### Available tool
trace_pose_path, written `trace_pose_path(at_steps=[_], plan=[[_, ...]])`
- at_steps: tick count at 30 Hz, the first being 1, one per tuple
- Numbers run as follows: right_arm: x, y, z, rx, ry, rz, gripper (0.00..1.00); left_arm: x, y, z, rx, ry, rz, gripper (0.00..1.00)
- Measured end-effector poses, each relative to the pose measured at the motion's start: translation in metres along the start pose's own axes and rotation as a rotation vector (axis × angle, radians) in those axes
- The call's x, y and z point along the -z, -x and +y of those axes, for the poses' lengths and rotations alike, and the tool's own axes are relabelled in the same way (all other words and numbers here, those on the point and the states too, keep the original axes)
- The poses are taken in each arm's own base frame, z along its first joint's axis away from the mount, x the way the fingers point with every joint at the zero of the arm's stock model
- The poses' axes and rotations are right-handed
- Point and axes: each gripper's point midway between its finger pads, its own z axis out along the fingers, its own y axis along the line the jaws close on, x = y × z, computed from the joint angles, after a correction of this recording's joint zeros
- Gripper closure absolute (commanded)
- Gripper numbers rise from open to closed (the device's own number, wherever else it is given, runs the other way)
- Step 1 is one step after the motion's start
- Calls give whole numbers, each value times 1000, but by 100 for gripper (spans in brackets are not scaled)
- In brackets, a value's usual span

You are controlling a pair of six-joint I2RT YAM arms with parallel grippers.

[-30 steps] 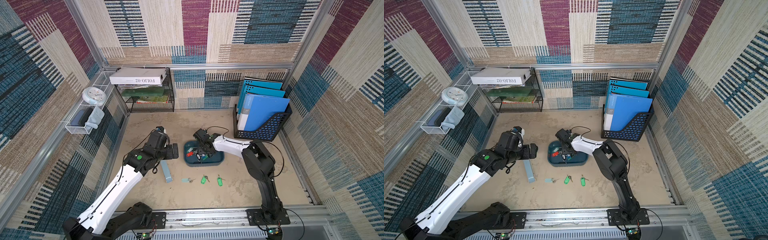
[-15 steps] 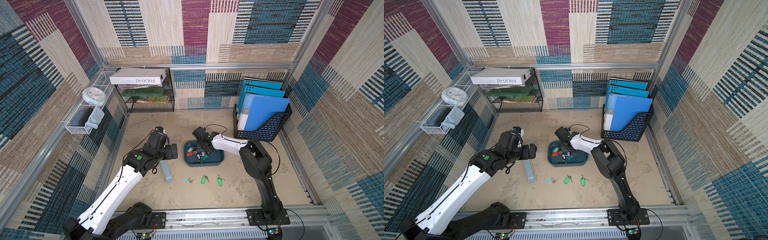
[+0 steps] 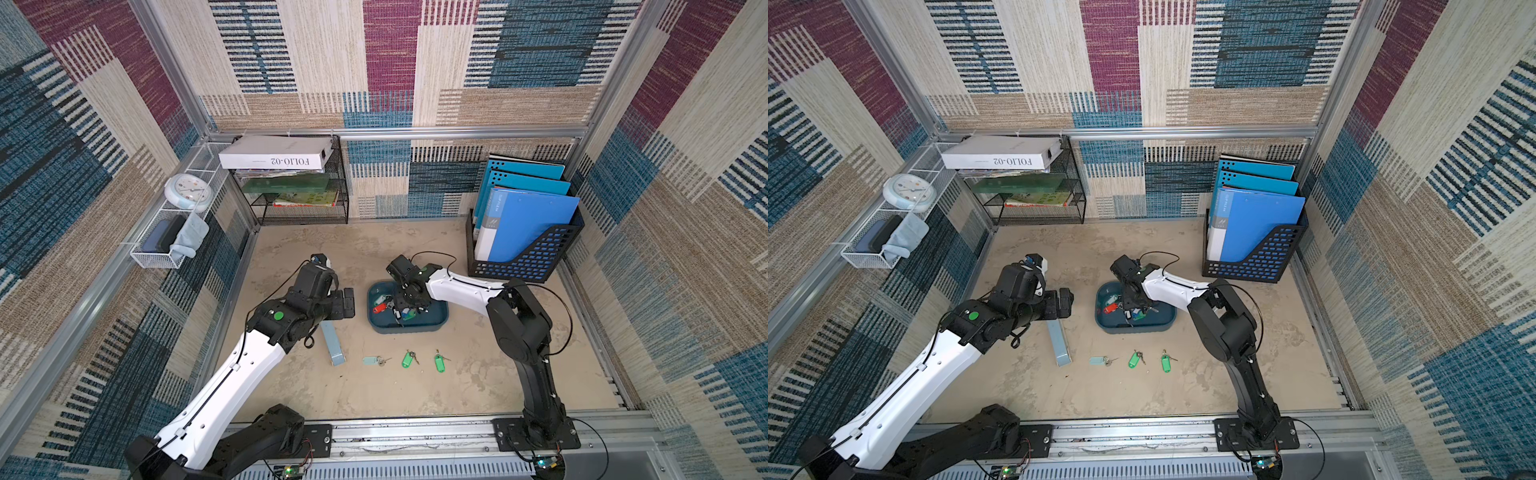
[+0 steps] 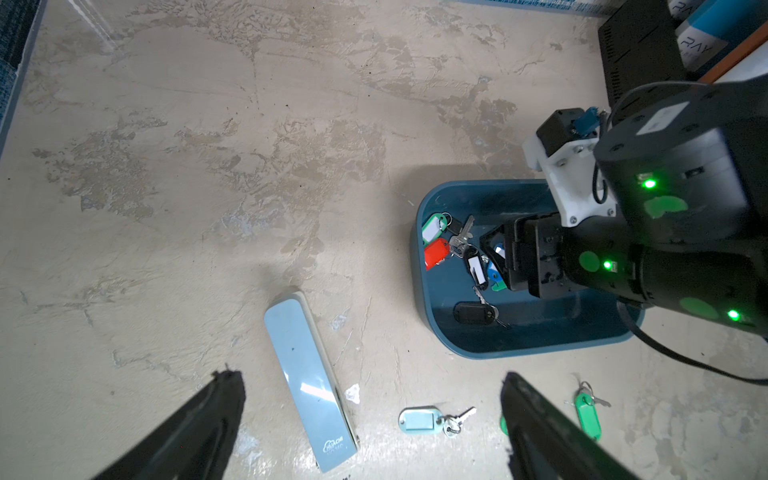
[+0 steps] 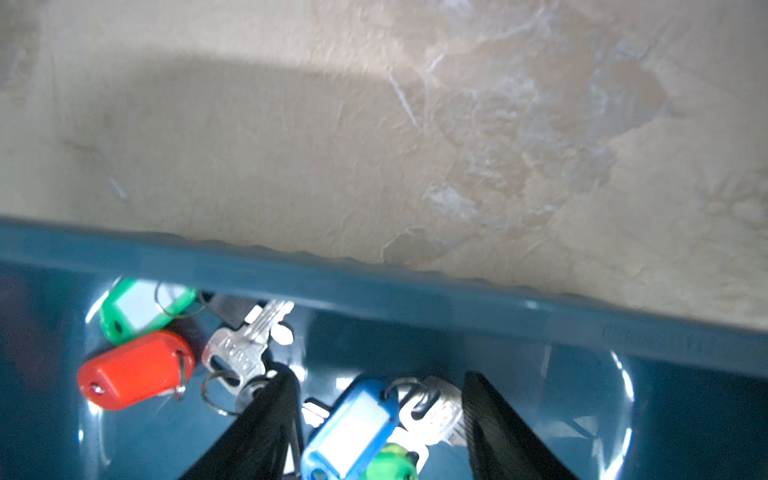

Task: Take the keys out of the storage box
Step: Pick up the key from the storage box.

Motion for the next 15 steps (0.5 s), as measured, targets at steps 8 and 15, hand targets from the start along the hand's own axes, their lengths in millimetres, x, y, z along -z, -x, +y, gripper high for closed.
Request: trace_pose_path(at_steps=[8,15], plan=[[-8,-12,-3,-1,-7,20,56,0,0,0,-2,1,0,1],[-9,-8,0,-8,4,-7,82,0,0,1,-2,8,-2,1]])
